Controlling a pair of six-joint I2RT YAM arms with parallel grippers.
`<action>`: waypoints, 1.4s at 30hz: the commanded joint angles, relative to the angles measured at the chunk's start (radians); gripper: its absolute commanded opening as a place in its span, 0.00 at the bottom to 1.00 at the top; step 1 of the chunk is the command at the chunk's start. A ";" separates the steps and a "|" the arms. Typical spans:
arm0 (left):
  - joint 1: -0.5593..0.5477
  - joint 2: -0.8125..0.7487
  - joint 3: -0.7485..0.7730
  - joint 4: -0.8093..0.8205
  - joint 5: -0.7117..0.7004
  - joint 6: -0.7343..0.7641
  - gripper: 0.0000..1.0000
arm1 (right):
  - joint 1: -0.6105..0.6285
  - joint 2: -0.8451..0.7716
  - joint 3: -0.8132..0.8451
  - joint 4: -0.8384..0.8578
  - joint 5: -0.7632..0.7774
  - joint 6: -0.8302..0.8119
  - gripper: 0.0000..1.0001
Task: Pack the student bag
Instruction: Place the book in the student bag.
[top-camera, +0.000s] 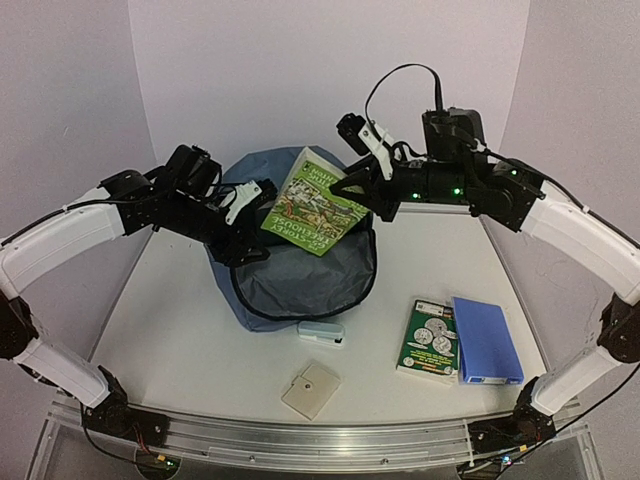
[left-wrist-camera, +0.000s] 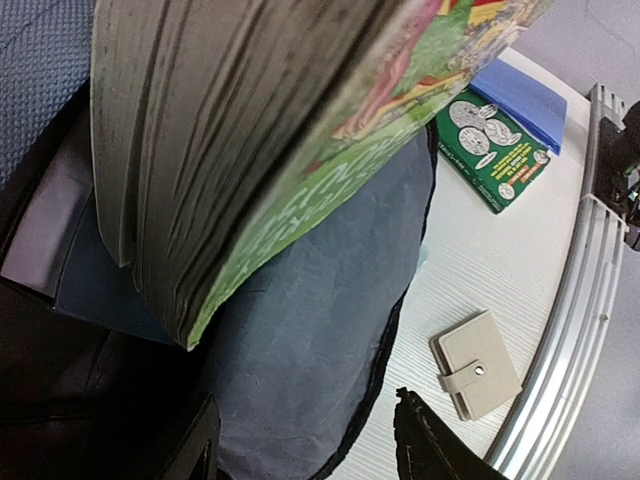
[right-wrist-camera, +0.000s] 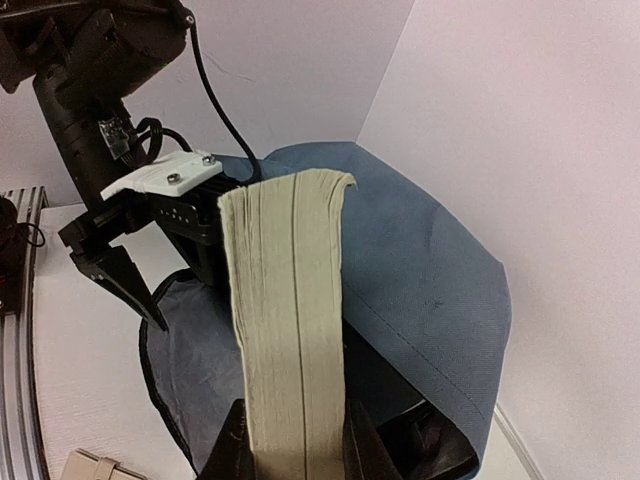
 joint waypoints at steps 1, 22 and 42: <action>0.002 0.040 0.017 0.054 -0.077 0.051 0.59 | 0.003 -0.008 0.049 0.174 0.011 -0.046 0.00; -0.017 0.096 -0.044 0.114 -0.035 0.028 0.00 | 0.003 -0.039 0.024 0.194 -0.039 -0.073 0.00; -0.024 -0.075 -0.100 0.208 -0.127 0.013 0.45 | 0.003 -0.122 0.010 0.219 -0.016 -0.063 0.00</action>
